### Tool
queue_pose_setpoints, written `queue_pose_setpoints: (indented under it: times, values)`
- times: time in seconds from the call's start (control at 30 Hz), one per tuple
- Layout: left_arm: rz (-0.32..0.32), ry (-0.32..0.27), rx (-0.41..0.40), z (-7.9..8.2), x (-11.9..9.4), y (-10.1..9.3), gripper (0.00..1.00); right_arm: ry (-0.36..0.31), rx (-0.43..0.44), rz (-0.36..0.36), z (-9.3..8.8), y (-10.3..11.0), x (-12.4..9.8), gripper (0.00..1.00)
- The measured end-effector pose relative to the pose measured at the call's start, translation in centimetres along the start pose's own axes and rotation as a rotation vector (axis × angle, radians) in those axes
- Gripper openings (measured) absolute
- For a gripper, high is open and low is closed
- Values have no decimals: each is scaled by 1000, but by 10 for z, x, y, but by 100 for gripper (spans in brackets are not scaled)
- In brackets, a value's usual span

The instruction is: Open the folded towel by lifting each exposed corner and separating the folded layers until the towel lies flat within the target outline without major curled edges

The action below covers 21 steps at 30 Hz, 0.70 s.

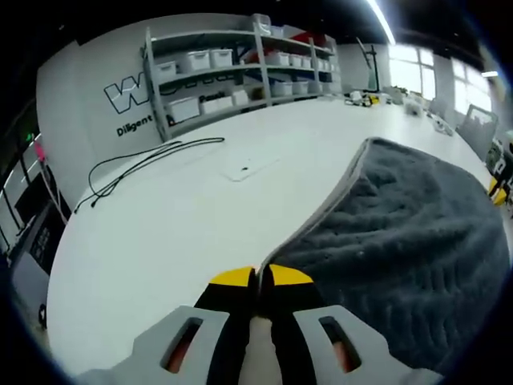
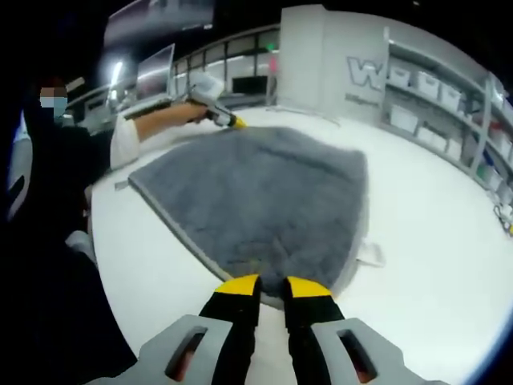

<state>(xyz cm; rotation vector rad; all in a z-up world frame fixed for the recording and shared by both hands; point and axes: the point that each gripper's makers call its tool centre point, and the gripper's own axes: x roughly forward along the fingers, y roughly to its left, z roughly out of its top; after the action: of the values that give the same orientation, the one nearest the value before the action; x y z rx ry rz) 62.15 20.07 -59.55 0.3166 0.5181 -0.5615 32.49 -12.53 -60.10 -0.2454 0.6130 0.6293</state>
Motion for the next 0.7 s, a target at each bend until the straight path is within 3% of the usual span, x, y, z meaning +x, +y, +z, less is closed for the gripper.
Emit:
queue_pose_setpoints:
  times: [0.37,0.7]
  values:
    - [-17,7,34,10,15,0,6,4,10,11,1,8,0,9]
    - [-31,2,27,12,14,-1,8,-47,31,29,2,7,0,9]
